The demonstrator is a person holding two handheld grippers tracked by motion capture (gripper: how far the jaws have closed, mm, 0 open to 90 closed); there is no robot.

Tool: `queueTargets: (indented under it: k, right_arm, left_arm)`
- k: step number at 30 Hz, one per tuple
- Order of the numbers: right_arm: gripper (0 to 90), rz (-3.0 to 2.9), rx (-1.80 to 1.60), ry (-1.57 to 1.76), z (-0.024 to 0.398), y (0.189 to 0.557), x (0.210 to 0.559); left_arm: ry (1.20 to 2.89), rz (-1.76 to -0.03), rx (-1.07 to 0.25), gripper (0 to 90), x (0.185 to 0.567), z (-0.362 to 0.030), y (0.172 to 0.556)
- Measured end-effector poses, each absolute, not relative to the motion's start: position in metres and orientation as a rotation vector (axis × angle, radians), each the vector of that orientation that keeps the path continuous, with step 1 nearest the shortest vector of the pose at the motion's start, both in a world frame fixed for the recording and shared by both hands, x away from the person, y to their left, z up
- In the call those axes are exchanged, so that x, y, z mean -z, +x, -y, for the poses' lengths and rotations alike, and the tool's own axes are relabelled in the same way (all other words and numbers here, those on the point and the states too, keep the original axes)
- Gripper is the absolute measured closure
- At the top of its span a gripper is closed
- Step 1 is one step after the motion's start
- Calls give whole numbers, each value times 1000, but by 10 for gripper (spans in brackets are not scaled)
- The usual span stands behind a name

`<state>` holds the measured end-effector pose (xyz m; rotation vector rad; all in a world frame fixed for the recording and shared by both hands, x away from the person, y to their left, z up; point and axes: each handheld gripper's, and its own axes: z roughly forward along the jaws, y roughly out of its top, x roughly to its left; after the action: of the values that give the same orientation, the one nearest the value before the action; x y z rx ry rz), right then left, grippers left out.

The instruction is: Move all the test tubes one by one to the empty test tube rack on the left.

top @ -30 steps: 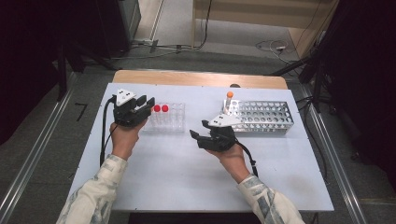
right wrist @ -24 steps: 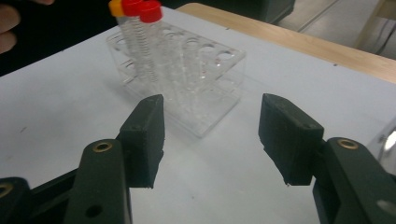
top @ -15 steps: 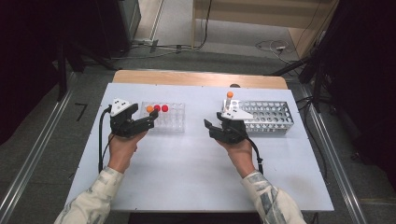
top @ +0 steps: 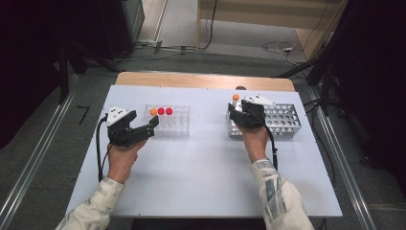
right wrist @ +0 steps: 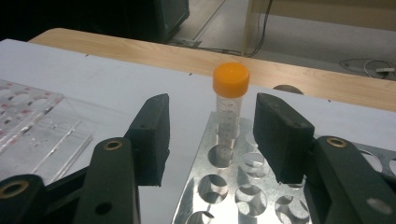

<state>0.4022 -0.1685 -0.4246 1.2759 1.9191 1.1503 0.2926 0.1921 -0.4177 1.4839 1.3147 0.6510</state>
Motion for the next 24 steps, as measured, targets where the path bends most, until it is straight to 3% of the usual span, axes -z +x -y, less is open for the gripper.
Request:
queueTargets:
  k: [24]
  right_arm:
    - [602, -1896, -1075, 1306, 165, 430, 449]
  left_arm:
    - [1495, -1310, -651, 154, 420, -192, 294]
